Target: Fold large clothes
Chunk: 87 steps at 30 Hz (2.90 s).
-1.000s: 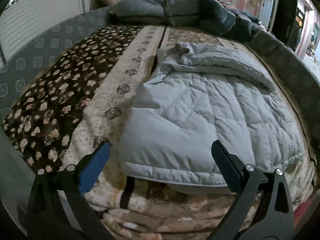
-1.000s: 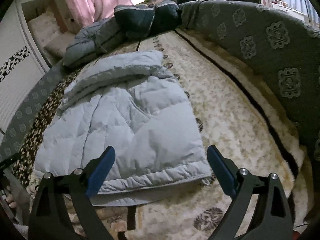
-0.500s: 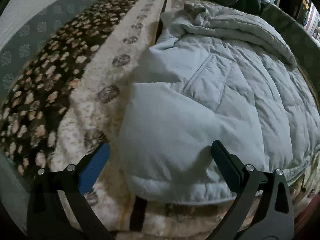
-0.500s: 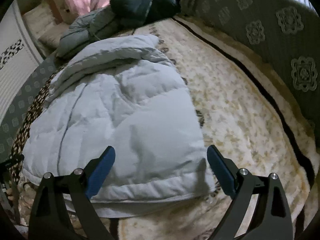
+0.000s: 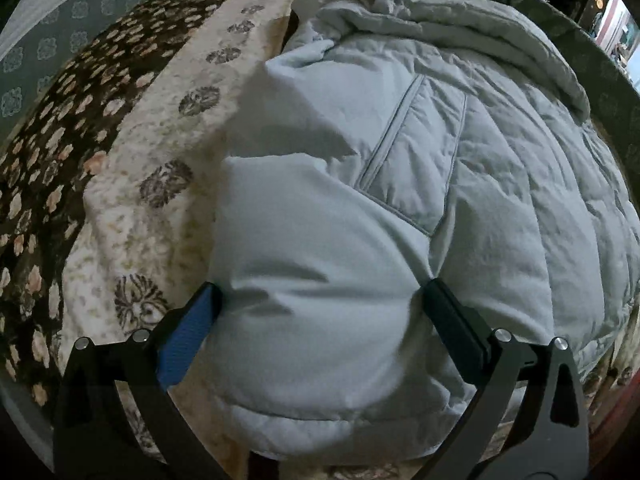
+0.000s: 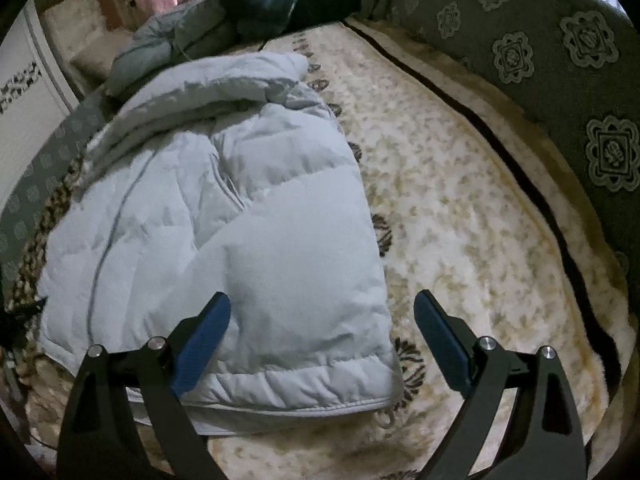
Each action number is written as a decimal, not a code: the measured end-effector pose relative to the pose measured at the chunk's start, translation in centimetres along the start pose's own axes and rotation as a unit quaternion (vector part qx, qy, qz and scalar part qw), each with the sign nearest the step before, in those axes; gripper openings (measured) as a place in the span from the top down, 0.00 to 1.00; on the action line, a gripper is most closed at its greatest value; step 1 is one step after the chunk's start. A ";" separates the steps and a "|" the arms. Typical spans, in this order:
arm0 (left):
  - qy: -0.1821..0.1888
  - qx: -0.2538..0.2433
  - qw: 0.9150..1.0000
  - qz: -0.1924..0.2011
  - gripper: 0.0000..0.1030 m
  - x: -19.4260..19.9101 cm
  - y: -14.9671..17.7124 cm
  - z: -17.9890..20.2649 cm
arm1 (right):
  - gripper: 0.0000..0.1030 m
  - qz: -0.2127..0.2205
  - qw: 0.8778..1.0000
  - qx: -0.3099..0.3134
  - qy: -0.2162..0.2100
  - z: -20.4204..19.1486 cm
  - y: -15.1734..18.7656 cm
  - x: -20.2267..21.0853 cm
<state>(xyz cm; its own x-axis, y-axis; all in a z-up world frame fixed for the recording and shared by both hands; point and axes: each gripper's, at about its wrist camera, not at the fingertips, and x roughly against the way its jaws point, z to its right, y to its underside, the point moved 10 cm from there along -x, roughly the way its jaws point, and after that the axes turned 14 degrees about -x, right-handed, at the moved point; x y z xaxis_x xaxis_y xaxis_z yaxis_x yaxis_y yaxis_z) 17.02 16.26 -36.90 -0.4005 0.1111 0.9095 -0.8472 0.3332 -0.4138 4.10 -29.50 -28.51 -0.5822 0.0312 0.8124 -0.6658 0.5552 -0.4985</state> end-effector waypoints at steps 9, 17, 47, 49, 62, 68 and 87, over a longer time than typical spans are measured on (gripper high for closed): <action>0.034 0.007 0.999 0.011 0.03 -1.5 -0.5 -0.6 | 0.10 0.004 1.000 0.012 0.014 0.1 0.0 -0.4; 0.019 -0.052 0.998 0.034 0.25 0.7 0.2 1.2 | 0.10 0.008 1.000 0.021 0.009 0.3 0.0 -0.1; 0.093 -0.022 0.995 0.025 0.69 1.9 -3.1 2.4 | 0.79 -0.039 0.997 0.056 -0.045 -5.5 -1.1 -1.3; 0.096 -0.036 0.994 0.030 0.71 3.1 -4.5 2.9 | 0.79 -0.029 0.996 0.063 -0.052 -6.0 -2.5 -0.2; 0.117 -0.001 0.990 0.083 0.80 8.7 -14.4 2.4 | 0.80 0.033 0.991 0.082 -0.096 -11.8 -13.6 2.7; 0.094 0.003 0.989 0.116 0.82 11.3 -19.7 0.5 | 0.80 0.038 0.992 0.036 -0.114 -12.7 -18.1 3.2; 0.045 0.083 0.973 0.211 0.83 13.0 -40.6 -7.1 | 0.80 0.093 0.980 -0.082 -0.157 -17.8 -38.8 0.5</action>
<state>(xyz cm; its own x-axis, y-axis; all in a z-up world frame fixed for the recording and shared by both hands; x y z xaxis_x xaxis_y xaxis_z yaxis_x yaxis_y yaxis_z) 48.65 10.81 -7.96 -0.6981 0.2899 0.6546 -0.6622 0.0861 -0.7443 37.94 -36.19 -3.34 -0.8180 -0.0985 0.5668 -0.4659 0.6914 -0.5523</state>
